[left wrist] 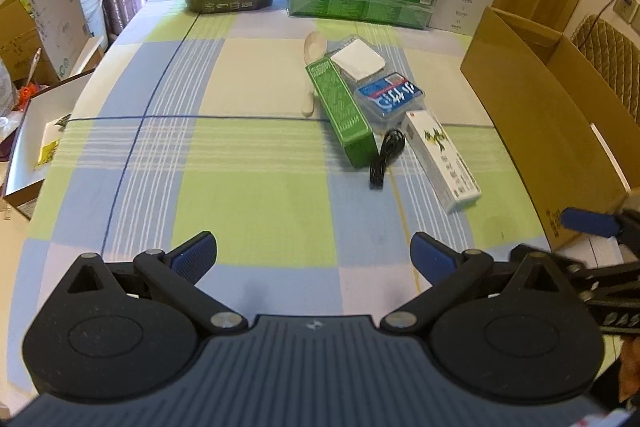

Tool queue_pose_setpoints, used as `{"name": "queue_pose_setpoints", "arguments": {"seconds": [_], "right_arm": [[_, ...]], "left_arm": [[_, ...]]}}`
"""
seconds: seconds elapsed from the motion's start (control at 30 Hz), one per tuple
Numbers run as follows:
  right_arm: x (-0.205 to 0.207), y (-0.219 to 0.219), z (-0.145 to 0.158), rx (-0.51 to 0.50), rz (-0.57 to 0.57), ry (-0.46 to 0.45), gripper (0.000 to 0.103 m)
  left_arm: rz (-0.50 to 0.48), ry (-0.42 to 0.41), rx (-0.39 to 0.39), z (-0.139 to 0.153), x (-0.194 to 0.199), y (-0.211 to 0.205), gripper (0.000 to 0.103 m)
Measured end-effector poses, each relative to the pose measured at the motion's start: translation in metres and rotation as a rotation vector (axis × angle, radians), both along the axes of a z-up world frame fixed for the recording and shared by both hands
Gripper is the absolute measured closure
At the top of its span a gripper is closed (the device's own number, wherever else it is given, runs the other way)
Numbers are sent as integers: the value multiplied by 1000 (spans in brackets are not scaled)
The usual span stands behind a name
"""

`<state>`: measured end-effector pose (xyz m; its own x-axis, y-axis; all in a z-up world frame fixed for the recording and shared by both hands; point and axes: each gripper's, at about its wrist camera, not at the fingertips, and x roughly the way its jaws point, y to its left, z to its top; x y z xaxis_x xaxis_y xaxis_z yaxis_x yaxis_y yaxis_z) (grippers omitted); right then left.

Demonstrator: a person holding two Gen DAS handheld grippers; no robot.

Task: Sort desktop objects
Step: 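Grasp the long green box with the left tool while the right tool grasps the white ointment box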

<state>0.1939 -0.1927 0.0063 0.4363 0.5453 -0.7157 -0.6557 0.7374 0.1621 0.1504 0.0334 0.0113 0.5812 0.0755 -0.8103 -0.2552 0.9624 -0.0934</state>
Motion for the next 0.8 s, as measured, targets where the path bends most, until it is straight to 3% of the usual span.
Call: {"name": "queue_pose_setpoints", "arguments": {"seconds": [0.2,0.43,0.67,0.8], "right_arm": [[34,22,-23,-44,14,-9,32],[70,39,-46,-92,0,-14,36],[92,50,-61,-118,6,0,42],[99,53,-67,-123,8,11,47]], "left_arm": [[-22,-10,-22,-9,43,12,5],[-58,13,-15,-23,91,14,21],[-81,16,-38,-40,133,13,26],[-67,29,-45,-51,147,18,42]]}}
